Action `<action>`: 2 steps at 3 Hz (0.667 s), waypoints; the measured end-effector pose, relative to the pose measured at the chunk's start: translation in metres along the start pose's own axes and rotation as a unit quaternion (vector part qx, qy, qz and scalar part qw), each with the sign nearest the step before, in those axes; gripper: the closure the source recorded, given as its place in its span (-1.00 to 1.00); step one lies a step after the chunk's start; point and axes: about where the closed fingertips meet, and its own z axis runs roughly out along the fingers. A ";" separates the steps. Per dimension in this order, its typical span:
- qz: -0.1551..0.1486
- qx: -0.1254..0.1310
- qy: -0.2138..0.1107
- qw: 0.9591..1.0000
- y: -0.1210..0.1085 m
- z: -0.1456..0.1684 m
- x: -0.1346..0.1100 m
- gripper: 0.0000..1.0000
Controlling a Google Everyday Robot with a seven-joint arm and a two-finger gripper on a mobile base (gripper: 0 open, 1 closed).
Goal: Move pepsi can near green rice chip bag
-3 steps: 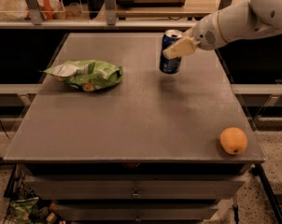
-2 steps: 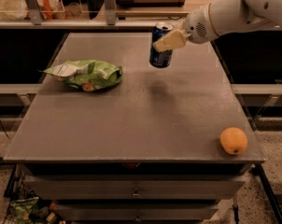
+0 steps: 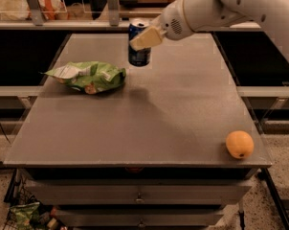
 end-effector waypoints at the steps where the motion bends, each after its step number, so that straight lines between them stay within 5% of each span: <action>1: -0.019 0.001 0.016 1.000 0.008 0.029 -0.001 1.00; 2: -0.029 0.001 0.042 0.999 0.010 0.050 0.011 1.00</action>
Offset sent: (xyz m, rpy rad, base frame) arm 0.0155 0.0439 -0.0613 -0.1694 -0.0009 0.0256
